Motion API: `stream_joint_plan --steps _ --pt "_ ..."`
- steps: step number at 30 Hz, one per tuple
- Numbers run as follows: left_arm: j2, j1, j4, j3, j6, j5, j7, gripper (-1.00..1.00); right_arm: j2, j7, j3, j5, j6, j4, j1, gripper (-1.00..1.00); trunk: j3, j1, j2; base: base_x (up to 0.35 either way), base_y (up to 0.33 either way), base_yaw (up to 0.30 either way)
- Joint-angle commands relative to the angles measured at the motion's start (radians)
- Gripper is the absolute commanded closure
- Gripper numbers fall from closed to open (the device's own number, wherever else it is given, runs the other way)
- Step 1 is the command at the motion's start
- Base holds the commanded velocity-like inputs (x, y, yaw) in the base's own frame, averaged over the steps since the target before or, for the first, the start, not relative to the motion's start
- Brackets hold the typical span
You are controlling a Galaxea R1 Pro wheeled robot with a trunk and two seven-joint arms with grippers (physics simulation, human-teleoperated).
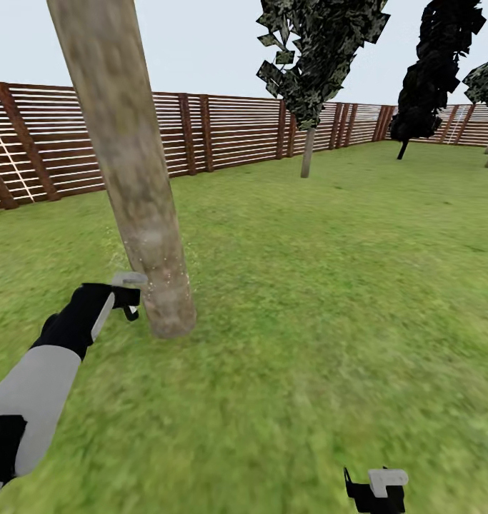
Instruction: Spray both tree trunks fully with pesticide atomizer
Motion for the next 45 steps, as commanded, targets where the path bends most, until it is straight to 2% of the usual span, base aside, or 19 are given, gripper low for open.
stream_joint_plan --steps 1,6,9,11,13,15,17,19,21,38,41,45 --pt "-0.003 0.000 -0.008 -0.013 0.000 -0.015 -0.001 1.00 0.000 0.000 0.000 0.000 0.000 0.000 0.000 -1.00 0.000 0.000 0.000 0.263 -0.131 0.000" --pt "0.006 -0.004 -0.014 -0.012 0.002 -0.008 -0.002 1.00 0.000 -0.001 0.000 0.000 -0.001 0.000 0.000 -1.00 0.000 0.000 0.000 0.235 -0.172 0.000" --pt "0.008 -0.005 -0.015 0.023 0.002 -0.008 -0.002 1.00 0.000 -0.001 0.000 0.000 0.000 0.000 0.000 -1.00 0.000 0.000 0.000 -0.041 -0.251 0.000" --pt "0.011 -0.003 -0.022 0.031 0.000 -0.011 0.000 1.00 0.000 -0.001 0.000 0.000 0.000 0.000 0.000 -1.00 0.000 0.000 0.000 -0.082 -0.093 0.113" --pt "0.042 -0.001 -0.034 0.062 -0.001 -0.011 0.002 1.00 0.000 -0.001 0.000 0.000 -0.001 0.000 0.000 -1.00 0.000 0.000 0.000 -0.015 -0.017 0.245" --pt "0.054 0.003 -0.036 0.087 -0.004 -0.013 0.004 1.00 0.000 -0.001 0.000 0.000 -0.001 0.000 0.000 -1.00 0.000 0.000 0.000 -0.003 -0.004 0.266" --pt "0.047 0.009 -0.028 0.088 -0.010 -0.014 0.009 1.00 0.000 0.001 0.000 0.000 0.000 0.000 0.000 -1.00 0.000 0.000 0.000 0.008 0.000 0.091" --pt "0.010 0.033 -0.027 0.089 -0.016 -0.017 0.017 1.00 0.000 0.000 0.000 0.000 -0.001 0.000 0.000 -1.00 0.000 0.000 0.000 0.093 -0.154 0.014" --pt "-0.001 0.038 -0.028 0.089 -0.017 -0.016 0.049 1.00 0.000 0.000 0.000 0.000 -0.001 0.000 0.000 -1.00 0.000 0.000 0.000 0.092 -0.247 0.002" --pt "0.013 0.042 -0.020 0.094 -0.014 -0.019 0.057 1.00 0.000 0.001 0.000 0.001 -0.001 0.000 0.000 -1.00 0.000 0.000 0.000 0.028 -0.269 0.000" --pt "0.012 0.043 -0.021 0.091 -0.013 -0.018 0.105 1.00 0.000 0.000 0.000 0.000 -0.001 0.000 0.000 -1.00 0.000 0.000 0.000 0.000 -0.273 0.000" --pt "0.011 0.042 -0.021 0.090 -0.011 -0.017 0.116 1.00 0.000 0.000 0.000 0.000 -0.001 0.000 0.000 -1.00 0.000 0.000 0.000 0.027 -0.270 0.162"
